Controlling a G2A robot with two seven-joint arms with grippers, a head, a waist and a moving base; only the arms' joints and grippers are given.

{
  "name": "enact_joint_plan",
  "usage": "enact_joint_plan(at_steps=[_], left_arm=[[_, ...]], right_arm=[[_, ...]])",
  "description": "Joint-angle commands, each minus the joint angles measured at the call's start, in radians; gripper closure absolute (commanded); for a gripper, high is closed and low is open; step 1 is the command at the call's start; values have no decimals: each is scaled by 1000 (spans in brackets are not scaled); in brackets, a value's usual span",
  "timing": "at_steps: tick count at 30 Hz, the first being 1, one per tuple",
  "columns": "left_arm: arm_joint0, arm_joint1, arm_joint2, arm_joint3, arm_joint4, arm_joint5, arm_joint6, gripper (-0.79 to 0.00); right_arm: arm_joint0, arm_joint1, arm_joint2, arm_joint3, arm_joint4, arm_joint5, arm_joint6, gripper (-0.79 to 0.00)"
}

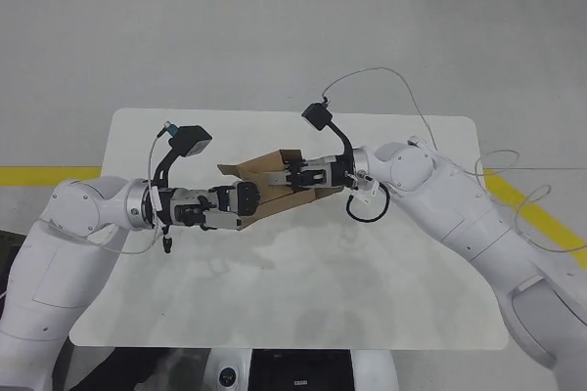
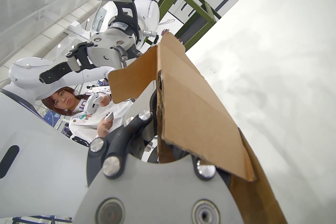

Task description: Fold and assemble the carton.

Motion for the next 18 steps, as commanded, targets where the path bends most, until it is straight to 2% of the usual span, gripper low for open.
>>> enact_joint_plan(at_steps=[1, 9, 18], left_arm=[[-2, -1, 3, -1, 25, -3, 13, -785], [1, -3, 0, -18, 110, -16, 62, -785], [24, 1, -36, -25, 93, -25, 62, -785]], right_arm=[[-6, -3, 6, -5, -9, 2, -1, 0], [-25, -13, 39, -12, -32, 10, 15, 0], [-56, -6, 107, 15, -64, 5, -3, 0]])
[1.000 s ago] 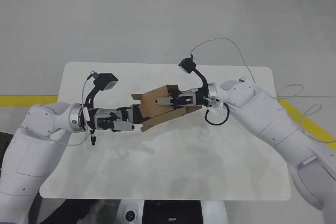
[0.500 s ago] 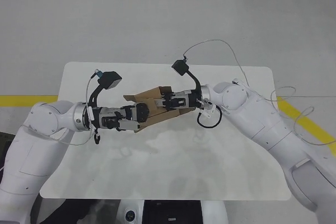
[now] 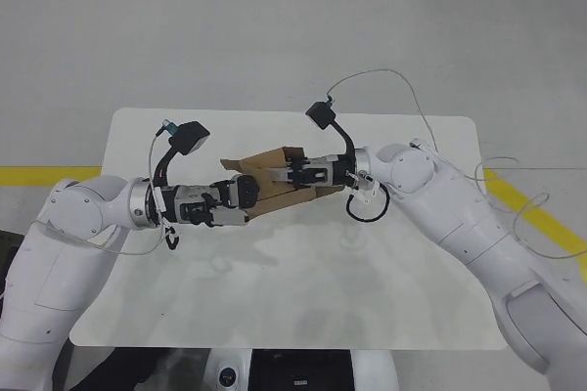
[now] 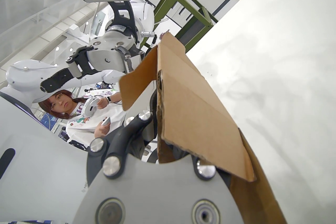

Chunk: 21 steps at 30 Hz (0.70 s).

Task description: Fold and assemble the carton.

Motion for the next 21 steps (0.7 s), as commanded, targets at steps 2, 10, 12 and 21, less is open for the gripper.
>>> enact_joint_plan(at_steps=[2, 10, 12, 21], left_arm=[[11, 3, -18, 12, -3, -2, -1, -785], [22, 4, -31, 50, 7, 7, 2, -785], [22, 5, -33, 55, 11, 7, 2, -785], [18, 4, -37, 67, 18, 1, 6, -785]], right_arm=[[-14, 9, 31, -2, -8, -2, 4, 0], [-62, 35, 99, -56, -2, 26, 72, 0], [-75, 38, 107, -79, 6, 36, 95, 0], [-105, 29, 103, -129, 33, 69, 171, 0]])
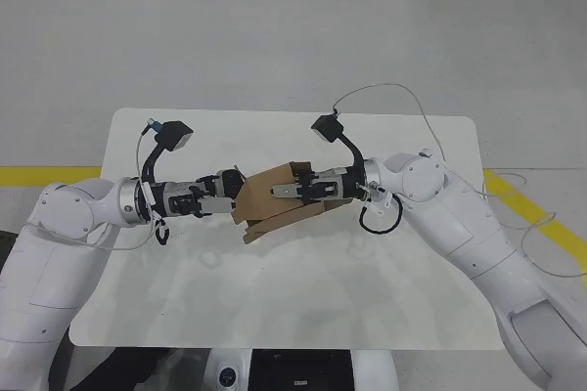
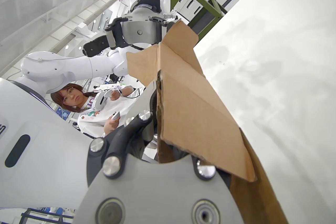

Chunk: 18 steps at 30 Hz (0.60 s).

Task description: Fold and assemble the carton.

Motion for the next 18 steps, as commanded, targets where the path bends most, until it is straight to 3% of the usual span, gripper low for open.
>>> enact_joint_plan(at_steps=[1, 18], left_arm=[[0, 0, -1, 1, -1, -1, 0, -785], [-5, -1, 3, -12, -13, -4, -20, -785]], right_arm=[[-2, -5, -5, -7, 10, 5, 16, 0], [10, -52, -32, 25, 47, 9, 98, 0]])
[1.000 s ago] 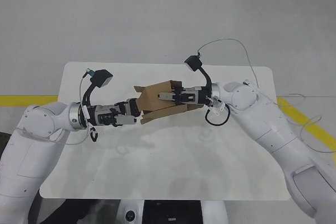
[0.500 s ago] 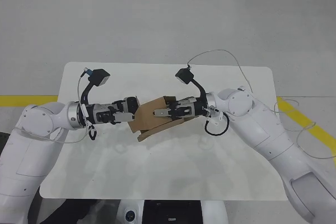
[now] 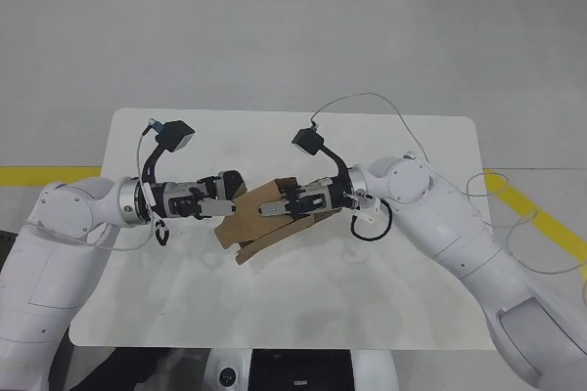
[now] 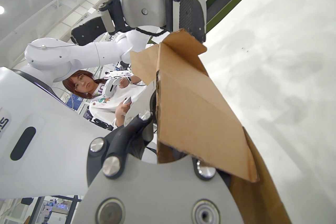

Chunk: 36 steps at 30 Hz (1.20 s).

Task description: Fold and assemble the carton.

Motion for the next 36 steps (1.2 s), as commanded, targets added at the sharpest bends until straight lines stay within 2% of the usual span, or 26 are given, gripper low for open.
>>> enact_joint_plan(at_steps=[1, 9, 15, 27, 36], left_arm=[[-1, 0, 1, -2, -2, 1, -1, -785], [-6, -1, -2, -1, 10, -3, 8, -785], [3, 2, -27, -5, 37, -13, 36, -785], [38, 6, -45, -77, 42, -23, 39, -785], [35, 3, -24, -76, 57, -17, 41, -785]], right_arm=[[1, -5, -2, 4, 1, 0, 6, 0], [7, -19, 13, 36, 0, -13, -3, 0], [0, -12, 67, 60, -27, -28, -46, 0], [-43, -2, 140, 18, -134, -28, -180, 0], [-48, -9, 169, 6, -193, -47, -264, 0]])
